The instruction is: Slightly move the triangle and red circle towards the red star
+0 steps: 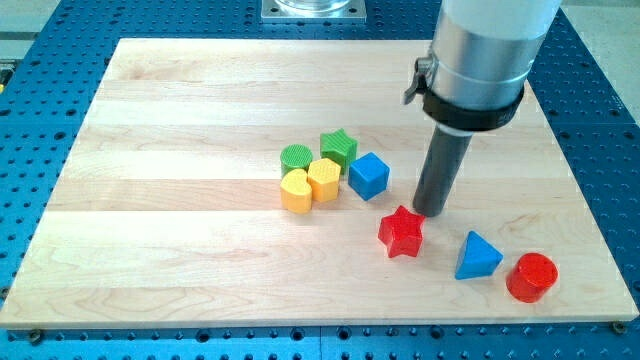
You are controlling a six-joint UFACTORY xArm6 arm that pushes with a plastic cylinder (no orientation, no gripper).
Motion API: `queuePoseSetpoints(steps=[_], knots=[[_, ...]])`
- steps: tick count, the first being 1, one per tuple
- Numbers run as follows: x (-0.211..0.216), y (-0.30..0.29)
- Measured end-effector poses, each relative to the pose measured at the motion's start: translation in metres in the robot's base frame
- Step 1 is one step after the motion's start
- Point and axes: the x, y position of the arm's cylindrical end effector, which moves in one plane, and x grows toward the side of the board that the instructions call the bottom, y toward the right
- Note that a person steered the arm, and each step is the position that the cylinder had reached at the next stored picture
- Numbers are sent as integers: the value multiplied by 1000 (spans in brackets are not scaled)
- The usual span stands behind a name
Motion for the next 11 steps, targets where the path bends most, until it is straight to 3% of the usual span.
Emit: queuePoseSetpoints(steps=[1,2,3,4,5,7,10,11], knots=[[-9,30],[-5,108],[42,162],[114,162],[126,149],[110,71],[104,28],[81,24]])
